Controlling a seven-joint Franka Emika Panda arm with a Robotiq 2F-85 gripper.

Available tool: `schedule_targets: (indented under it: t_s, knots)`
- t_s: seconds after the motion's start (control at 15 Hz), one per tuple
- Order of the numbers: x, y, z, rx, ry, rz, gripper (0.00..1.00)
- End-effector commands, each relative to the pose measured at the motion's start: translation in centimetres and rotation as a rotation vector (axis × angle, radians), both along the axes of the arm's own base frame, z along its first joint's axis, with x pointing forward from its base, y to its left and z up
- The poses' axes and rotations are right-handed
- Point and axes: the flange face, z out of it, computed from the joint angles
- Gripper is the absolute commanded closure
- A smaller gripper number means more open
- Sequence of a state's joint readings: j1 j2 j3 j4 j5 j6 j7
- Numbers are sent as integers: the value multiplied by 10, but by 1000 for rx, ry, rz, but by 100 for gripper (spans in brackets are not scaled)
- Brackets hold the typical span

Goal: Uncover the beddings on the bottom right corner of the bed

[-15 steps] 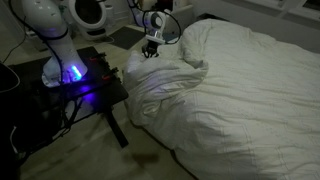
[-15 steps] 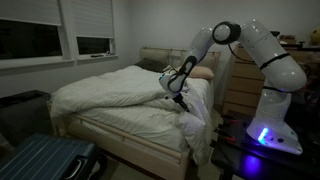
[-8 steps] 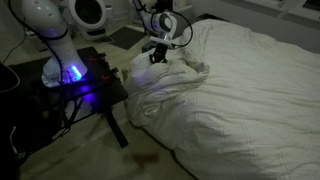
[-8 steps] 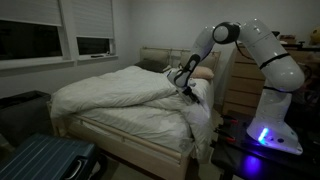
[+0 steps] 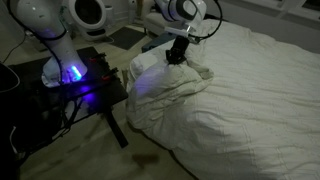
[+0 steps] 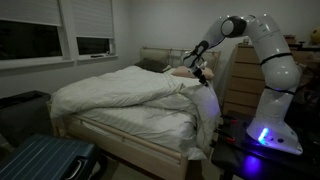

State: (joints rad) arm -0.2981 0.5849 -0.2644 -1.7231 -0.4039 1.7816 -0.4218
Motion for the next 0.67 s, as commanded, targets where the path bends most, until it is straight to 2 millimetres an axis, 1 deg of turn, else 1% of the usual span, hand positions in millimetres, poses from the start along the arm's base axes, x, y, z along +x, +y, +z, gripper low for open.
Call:
schedule_targets:
  t_s: [0.0,0.07,0.27,0.47,0.6]
  knots:
    - [3,-38,68,-36,-106,-161,99]
    - [4,-47,83,-45,-143,-200,99]
    - [7,-76,113,-71,-270,-304,99]
    - [4,-101,133,-85,-368,-421,99]
    - [-1,-123,137,-95,-425,-504,99]
